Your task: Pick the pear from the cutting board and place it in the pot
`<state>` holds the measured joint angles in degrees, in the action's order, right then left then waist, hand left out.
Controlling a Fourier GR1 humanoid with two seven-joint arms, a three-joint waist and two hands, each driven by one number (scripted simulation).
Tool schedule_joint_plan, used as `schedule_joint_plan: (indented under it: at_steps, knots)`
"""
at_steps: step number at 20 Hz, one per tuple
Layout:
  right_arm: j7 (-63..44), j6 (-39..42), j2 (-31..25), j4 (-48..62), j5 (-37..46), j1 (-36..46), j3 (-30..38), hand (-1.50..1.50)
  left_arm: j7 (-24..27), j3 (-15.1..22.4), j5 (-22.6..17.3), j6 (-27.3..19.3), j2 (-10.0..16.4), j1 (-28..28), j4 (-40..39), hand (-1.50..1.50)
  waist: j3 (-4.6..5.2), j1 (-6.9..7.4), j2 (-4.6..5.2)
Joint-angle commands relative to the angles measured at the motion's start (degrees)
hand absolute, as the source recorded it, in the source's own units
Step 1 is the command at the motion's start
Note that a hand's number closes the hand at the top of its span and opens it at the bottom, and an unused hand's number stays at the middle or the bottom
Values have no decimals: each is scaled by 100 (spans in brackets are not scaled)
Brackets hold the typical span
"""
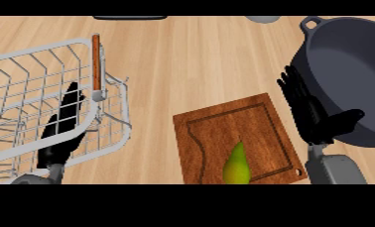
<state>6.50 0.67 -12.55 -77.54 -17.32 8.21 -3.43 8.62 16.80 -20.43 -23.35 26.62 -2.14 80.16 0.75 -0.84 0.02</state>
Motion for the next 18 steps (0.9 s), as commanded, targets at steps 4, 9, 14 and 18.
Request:
schedule_joint_plan:
  at_steps: [4, 9, 14, 18]
  knots:
    - [576, 457, -460, 417, -395, -97, 888, 150, -565, -464, -32, -74, 126, -438, 708, 0, -82, 77, -5]
    - [1168, -747, -659, 1225, 1136, -404, 647, -150, -931, -387, -193, -107, 24, -689, 988, 0, -93, 109, 10]
    - [2511, -357, -227, 939, 791, -742, 719, -150, -1488, -724, -388, 88, 377, -920, 1140, 0, -85, 48, -16]
    - [2529, 106, -665, 440, 801, -981, 705, -150, -1494, -739, -252, 5, 238, -980, 1102, 0, -77, 36, -16]
